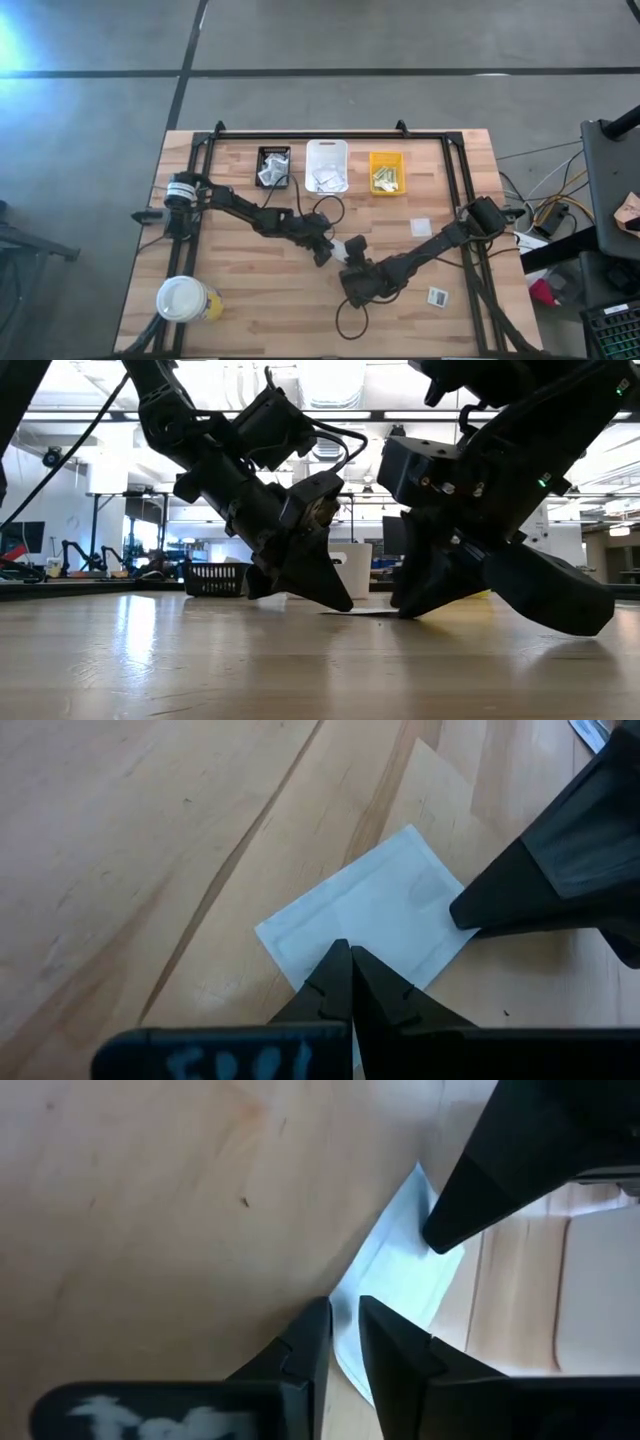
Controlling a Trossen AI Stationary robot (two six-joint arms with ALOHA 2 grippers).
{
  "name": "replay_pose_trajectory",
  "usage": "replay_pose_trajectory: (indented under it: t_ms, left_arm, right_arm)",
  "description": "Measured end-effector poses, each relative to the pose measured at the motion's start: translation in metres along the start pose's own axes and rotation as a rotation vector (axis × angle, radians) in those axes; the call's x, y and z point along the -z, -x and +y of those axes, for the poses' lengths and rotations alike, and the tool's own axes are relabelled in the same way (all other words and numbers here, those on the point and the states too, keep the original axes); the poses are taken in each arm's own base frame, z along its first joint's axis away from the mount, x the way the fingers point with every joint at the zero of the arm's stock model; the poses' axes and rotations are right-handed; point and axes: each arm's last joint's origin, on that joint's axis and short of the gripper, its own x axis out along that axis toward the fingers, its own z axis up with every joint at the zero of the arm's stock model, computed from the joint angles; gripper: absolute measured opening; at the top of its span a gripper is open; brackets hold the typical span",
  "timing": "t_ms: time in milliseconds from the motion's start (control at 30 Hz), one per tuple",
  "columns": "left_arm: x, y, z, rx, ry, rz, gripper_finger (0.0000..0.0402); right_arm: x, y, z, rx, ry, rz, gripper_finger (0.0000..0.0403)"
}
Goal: Pick & Place First Aid Supplies
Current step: Put the blue bandage into the white bin
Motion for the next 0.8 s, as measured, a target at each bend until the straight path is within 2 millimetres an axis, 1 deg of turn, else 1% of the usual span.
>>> replay_pose_trajectory:
  t_ms: [300, 467, 567, 800]
  left_arm:
    - [0.000, 0.000, -0.001, 0.019, 0.001, 0.006, 0.0000]
    - [-0.003, 0.003, -0.003, 0.048, -0.040, 0.009, 0.0000]
    - [-0.009, 0.011, -0.008, 0.066, -0.091, -0.018, 0.0000]
    - [-0.021, 0.037, -0.018, 0.073, -0.206, -0.060, 0.0000]
  right_arm:
    - [0.003, -0.001, 0.000, 0.001, 0.003, 0.008, 0.0014]
    - [0.003, 0.001, -0.002, 0.013, 0.006, 0.009, 0.0009]
    - [0.002, 0.004, -0.004, 0.014, -0.001, 0.006, 0.0008]
    - [0.003, 0.017, -0.012, 0.001, -0.022, -0.001, 0.0008]
